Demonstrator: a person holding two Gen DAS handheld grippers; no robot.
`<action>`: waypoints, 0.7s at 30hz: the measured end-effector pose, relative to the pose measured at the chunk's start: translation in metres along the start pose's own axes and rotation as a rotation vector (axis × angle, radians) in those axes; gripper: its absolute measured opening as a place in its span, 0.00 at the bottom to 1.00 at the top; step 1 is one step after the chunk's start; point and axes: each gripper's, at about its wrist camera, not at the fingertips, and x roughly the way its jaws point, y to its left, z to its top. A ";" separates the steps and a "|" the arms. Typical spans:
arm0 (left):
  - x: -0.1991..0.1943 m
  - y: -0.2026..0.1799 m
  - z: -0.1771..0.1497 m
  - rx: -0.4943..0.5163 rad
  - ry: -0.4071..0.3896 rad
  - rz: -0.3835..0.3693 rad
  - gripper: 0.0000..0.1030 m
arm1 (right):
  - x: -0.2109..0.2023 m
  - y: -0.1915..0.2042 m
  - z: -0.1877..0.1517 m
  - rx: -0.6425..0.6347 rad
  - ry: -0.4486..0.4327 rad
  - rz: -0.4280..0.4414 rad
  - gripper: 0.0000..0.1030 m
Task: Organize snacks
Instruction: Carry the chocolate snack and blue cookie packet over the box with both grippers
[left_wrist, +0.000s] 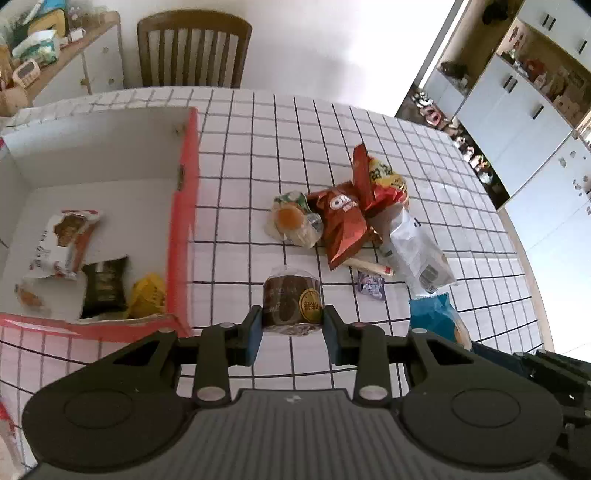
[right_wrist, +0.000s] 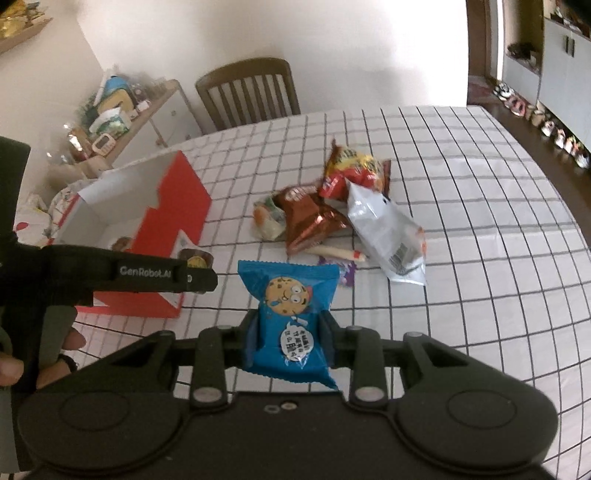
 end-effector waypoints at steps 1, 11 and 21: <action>-0.006 0.002 0.000 -0.001 -0.010 -0.002 0.33 | -0.003 0.003 0.001 -0.006 -0.005 0.006 0.31; -0.050 0.029 -0.001 -0.021 -0.081 0.025 0.33 | -0.022 0.041 0.019 -0.090 -0.060 0.054 0.31; -0.081 0.078 0.006 -0.058 -0.140 0.075 0.33 | -0.013 0.089 0.037 -0.166 -0.090 0.094 0.31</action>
